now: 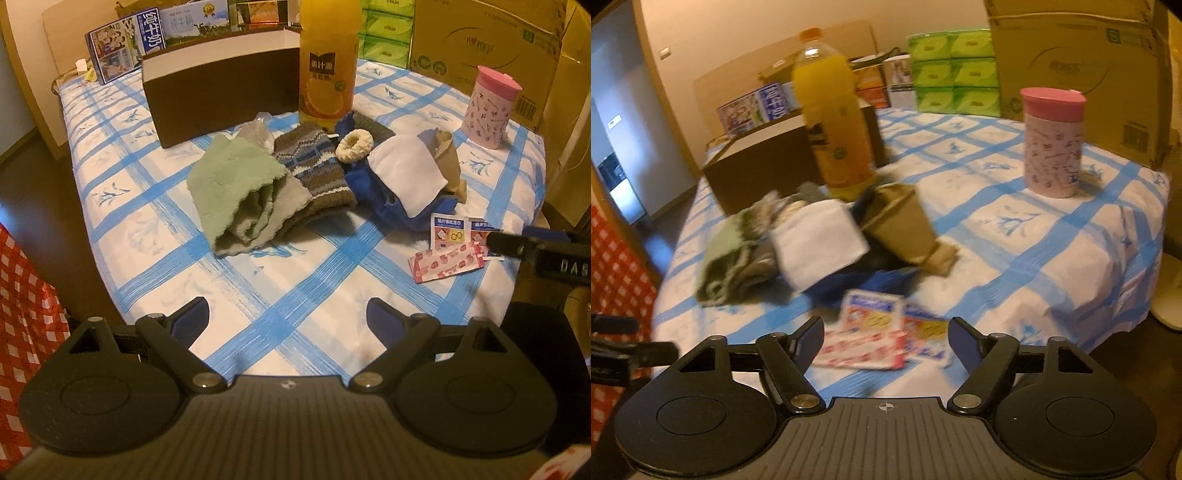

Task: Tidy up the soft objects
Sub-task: 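Reach the right tool to the blue-white medicine packets and close on them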

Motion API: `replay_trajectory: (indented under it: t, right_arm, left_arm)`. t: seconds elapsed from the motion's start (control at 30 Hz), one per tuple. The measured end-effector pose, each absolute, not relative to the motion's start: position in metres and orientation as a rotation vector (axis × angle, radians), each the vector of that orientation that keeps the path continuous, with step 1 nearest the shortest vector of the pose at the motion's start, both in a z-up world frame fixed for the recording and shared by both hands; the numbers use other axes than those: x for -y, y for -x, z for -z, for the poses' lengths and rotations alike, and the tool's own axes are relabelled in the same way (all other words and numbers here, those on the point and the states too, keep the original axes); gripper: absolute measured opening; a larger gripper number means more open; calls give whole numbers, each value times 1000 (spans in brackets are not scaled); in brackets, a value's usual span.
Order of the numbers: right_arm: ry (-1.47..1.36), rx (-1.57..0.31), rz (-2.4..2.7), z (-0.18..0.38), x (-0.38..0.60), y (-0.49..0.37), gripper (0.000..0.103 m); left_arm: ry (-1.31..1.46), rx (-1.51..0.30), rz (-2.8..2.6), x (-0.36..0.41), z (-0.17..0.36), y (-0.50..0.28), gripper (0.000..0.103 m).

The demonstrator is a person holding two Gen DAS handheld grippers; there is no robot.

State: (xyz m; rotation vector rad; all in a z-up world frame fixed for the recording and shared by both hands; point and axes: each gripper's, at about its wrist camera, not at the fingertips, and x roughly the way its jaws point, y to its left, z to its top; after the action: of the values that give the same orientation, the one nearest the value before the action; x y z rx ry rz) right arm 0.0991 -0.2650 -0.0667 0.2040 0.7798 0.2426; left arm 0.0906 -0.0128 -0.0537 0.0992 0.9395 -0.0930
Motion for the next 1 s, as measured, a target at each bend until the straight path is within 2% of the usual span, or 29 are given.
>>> replay_trajectory:
  t: [0.17, 0.43, 0.5, 0.67, 0.7, 0.77, 1.0]
  right_arm:
    - [-197, -781, -257, 83, 289, -117, 58]
    - [-178, -814, -375, 107, 305, -131, 48]
    - [-164, -797, -421, 111, 305, -130, 43]
    - [-147, -778, -510, 118, 301, -129, 20]
    - [-145, -774, -514, 119, 300, -128, 18]
    - [-149, -764, -524, 119, 299, -125, 4]
    - [-110, -683, -490, 100, 290, -112, 0]
  left_arm:
    - [-94, -969, 90, 13, 63, -106, 89]
    - [-99, -1004, 96, 20, 77, -120, 89]
    - [-96, -1016, 97, 21, 81, -122, 88]
    - [-94, -1031, 93, 22, 85, -124, 88]
    - [-95, -1031, 92, 22, 85, -124, 88]
    - [-95, -1030, 90, 22, 85, -124, 88]
    - [-84, -1020, 86, 17, 83, -121, 86]
